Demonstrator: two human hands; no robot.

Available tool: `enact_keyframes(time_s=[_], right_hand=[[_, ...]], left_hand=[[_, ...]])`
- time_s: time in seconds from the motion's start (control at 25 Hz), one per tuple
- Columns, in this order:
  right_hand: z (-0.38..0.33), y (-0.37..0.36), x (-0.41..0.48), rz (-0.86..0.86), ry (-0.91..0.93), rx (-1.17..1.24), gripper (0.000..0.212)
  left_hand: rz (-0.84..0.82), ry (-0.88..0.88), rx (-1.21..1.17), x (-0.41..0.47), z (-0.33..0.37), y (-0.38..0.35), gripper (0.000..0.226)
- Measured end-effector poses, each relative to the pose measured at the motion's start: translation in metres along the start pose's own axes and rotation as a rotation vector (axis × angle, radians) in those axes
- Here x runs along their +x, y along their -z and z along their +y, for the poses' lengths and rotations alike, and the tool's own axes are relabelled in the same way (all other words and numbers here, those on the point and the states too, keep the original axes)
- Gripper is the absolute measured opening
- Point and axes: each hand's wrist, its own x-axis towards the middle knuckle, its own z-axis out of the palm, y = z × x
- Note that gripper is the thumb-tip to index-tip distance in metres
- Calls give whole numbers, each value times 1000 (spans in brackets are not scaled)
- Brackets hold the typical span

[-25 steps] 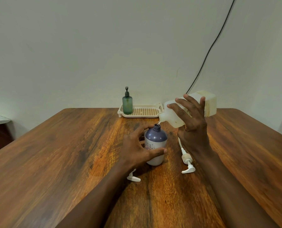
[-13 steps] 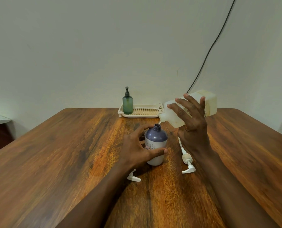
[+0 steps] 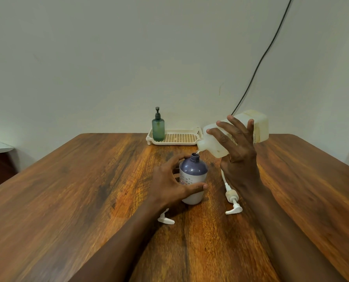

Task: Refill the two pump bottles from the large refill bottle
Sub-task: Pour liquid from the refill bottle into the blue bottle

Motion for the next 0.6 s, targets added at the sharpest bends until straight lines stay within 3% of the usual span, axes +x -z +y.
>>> enact_keyframes(time_s=[0.6], right_hand=[[-3,2,1,2,18,12,88]], left_hand=[[-5,-8,-6,0,0,0,85]])
